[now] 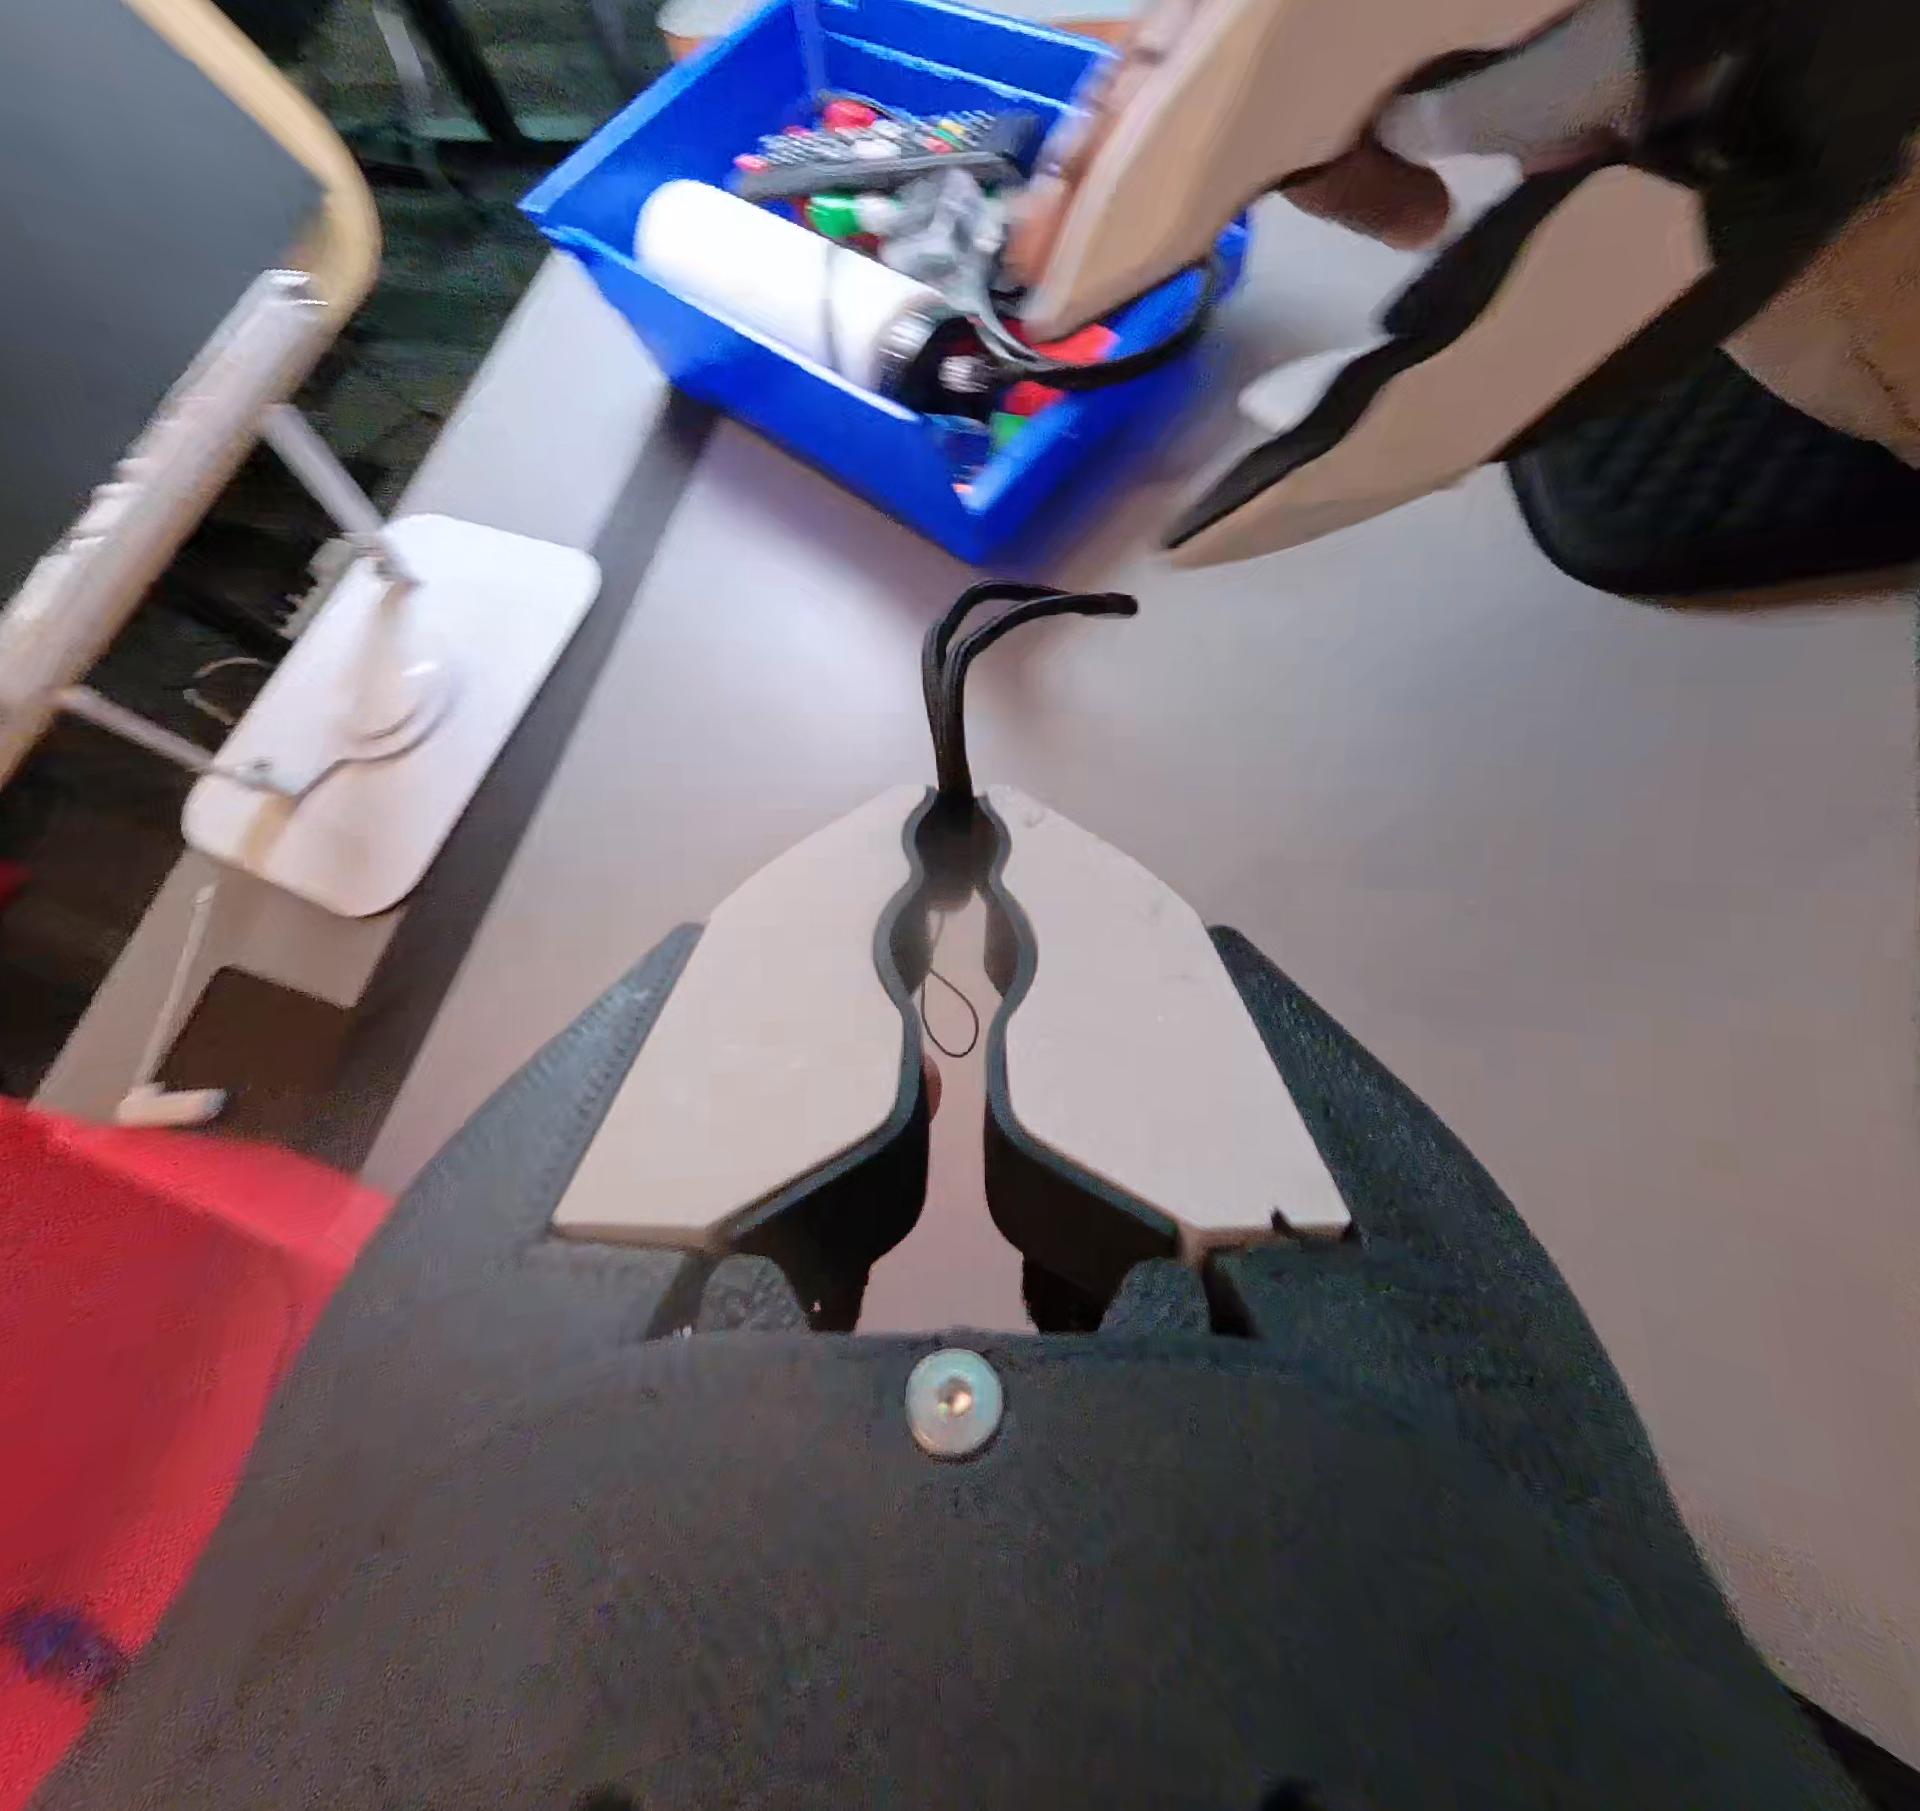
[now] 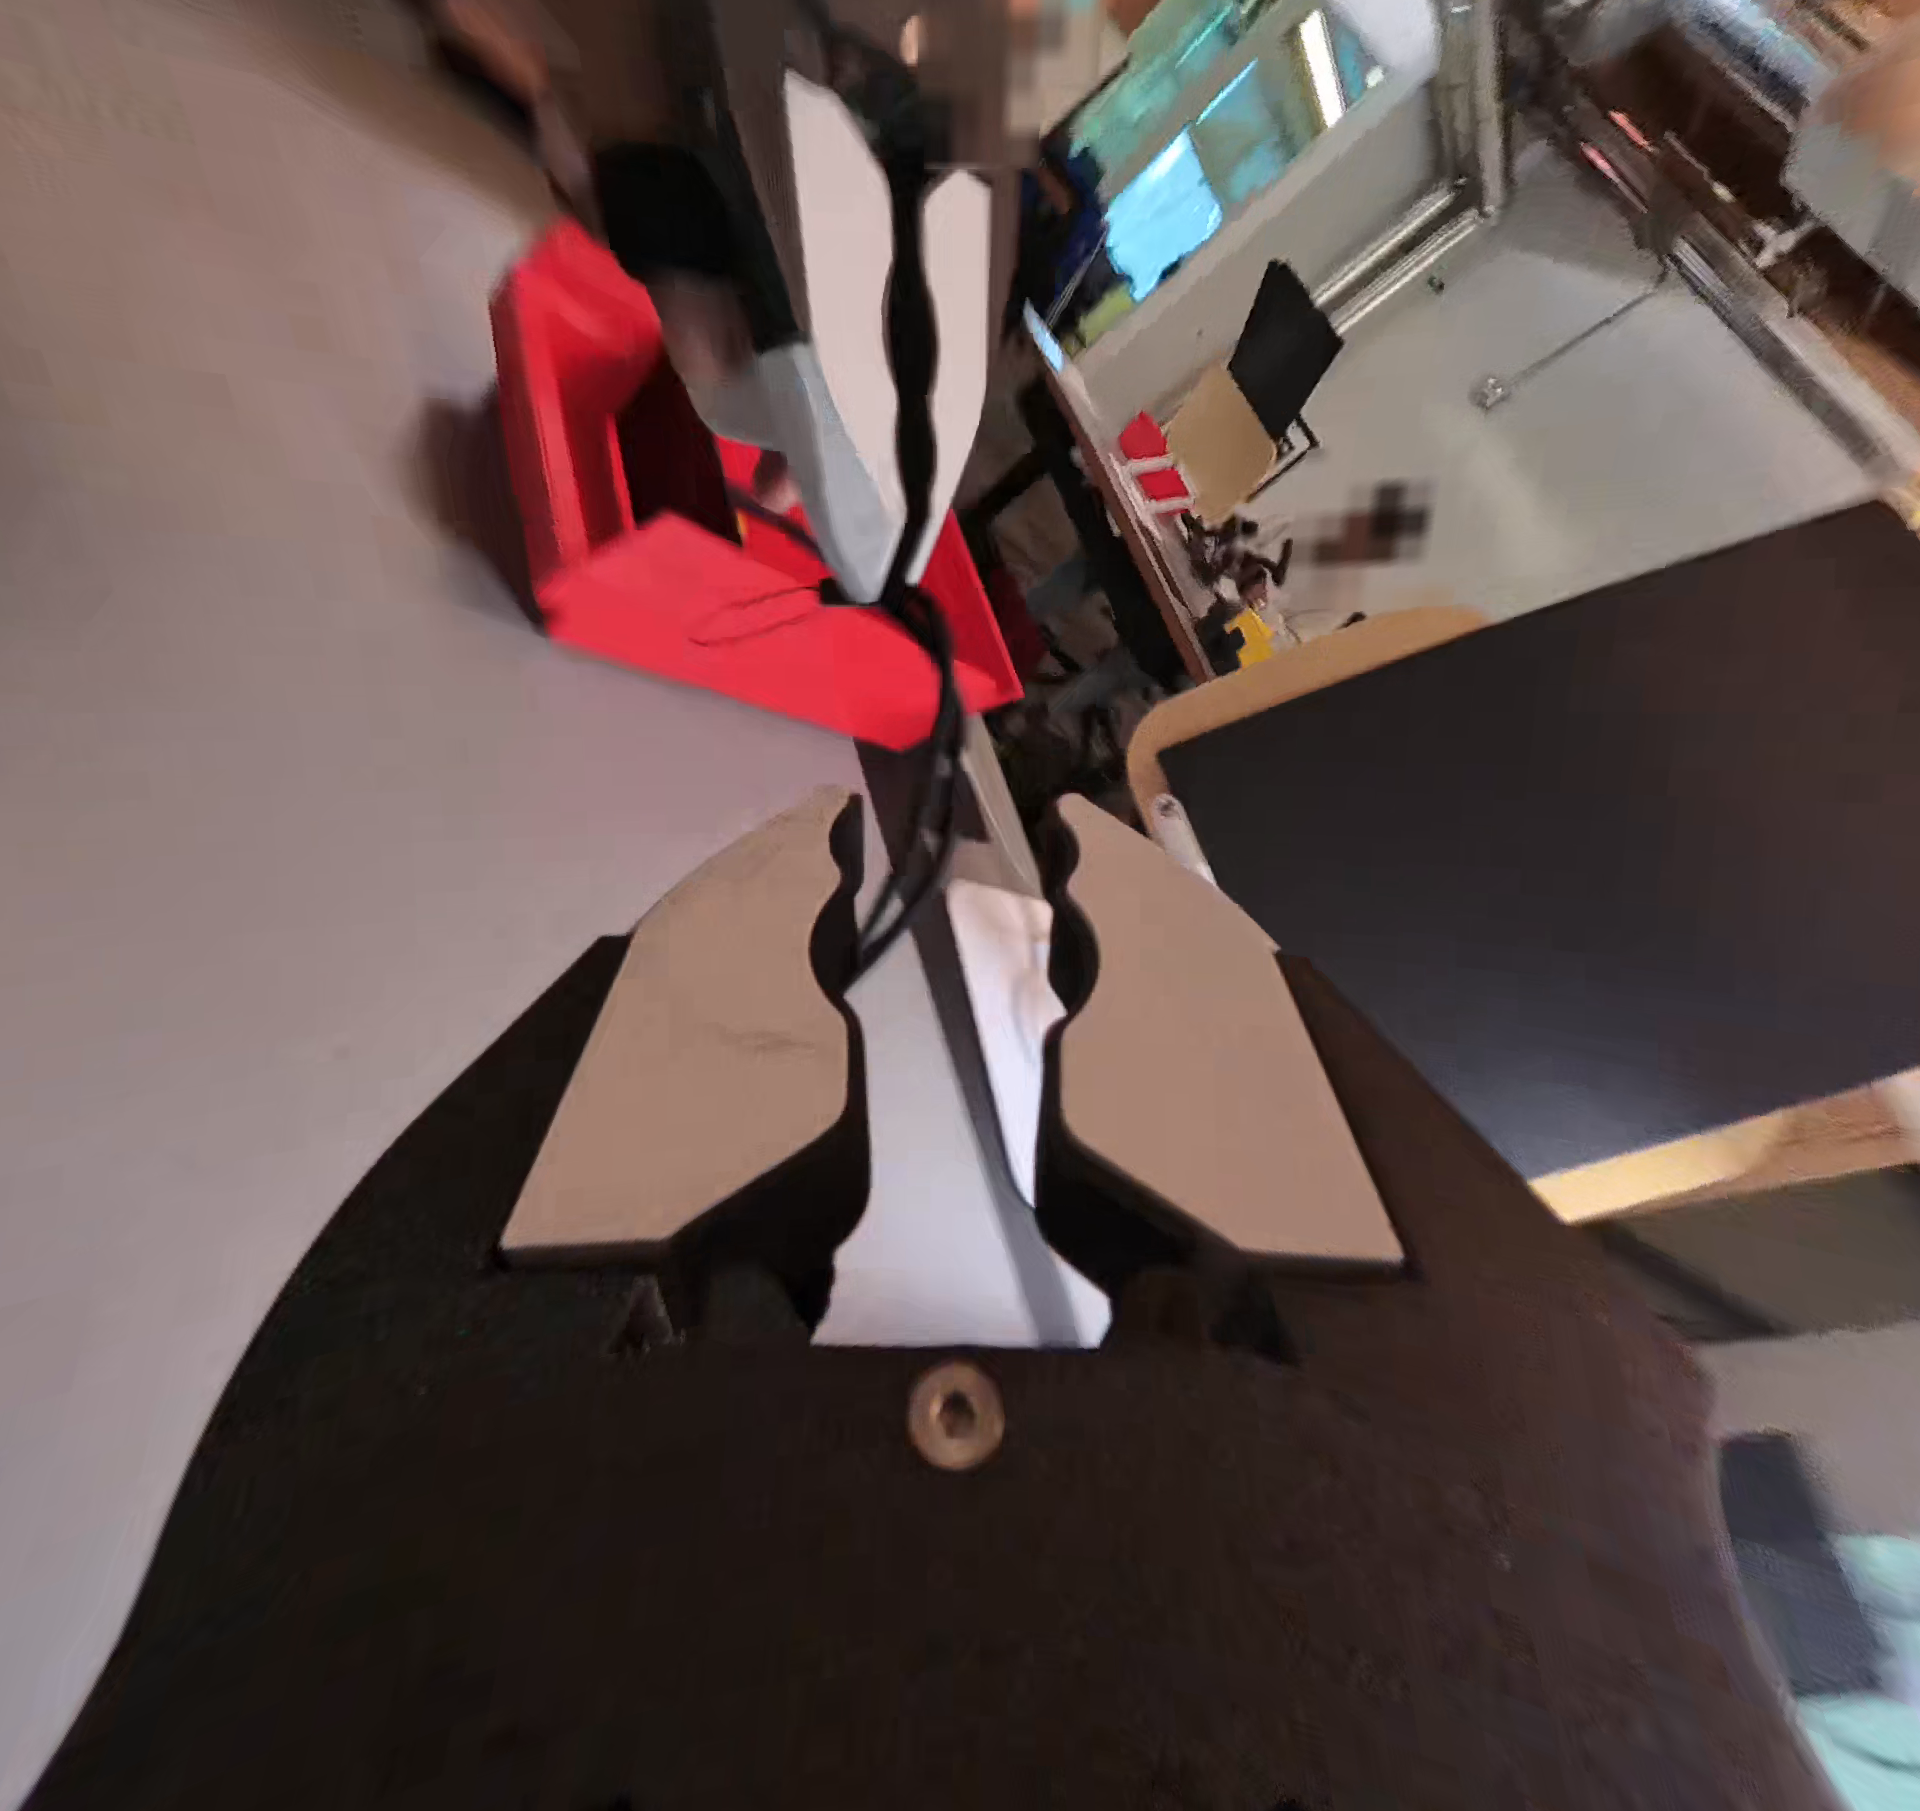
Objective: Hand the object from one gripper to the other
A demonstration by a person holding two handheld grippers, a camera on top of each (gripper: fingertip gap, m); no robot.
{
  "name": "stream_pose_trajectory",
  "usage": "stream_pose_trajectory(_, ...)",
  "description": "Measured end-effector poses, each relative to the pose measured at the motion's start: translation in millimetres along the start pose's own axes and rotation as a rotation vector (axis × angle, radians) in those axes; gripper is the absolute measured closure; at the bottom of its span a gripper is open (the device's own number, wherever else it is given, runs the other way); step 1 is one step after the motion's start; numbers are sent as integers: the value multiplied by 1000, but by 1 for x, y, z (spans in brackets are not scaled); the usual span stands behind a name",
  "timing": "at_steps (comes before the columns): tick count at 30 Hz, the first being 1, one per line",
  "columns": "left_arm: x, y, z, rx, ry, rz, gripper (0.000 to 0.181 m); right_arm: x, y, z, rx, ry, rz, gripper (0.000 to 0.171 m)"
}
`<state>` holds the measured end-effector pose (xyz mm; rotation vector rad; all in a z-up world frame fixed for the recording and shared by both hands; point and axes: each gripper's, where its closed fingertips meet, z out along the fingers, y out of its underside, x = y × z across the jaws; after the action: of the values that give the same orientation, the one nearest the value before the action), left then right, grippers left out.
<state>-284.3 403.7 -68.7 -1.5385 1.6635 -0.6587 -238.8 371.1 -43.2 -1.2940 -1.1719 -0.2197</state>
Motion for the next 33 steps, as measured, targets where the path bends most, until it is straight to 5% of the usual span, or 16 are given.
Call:
stream_pose_trajectory(4, 52, 5, 23, -76, 85, 74, 176, -42, 9, 6, -168, -191, -98, 135)
stream_pose_trajectory(8, 65, 2, 28, -21, 100, 70, 174, -57, 27, 10, -186, -192, -141, 167)
stream_pose_trajectory(16, 42, -20, 17, 194, -19, 102, 143, -5, 46, -19, -132, -145, 124, 168)
stream_pose_trajectory(26, 44, 3, 57, 12, -145, 337, 171, -46, 55, 0, -212, -296, 67, 168)
stream_pose_trajectory(33, 43, 14, 51, -43, -76, 211, 172, -41, 46, 6, -177, -225, 44, 147)
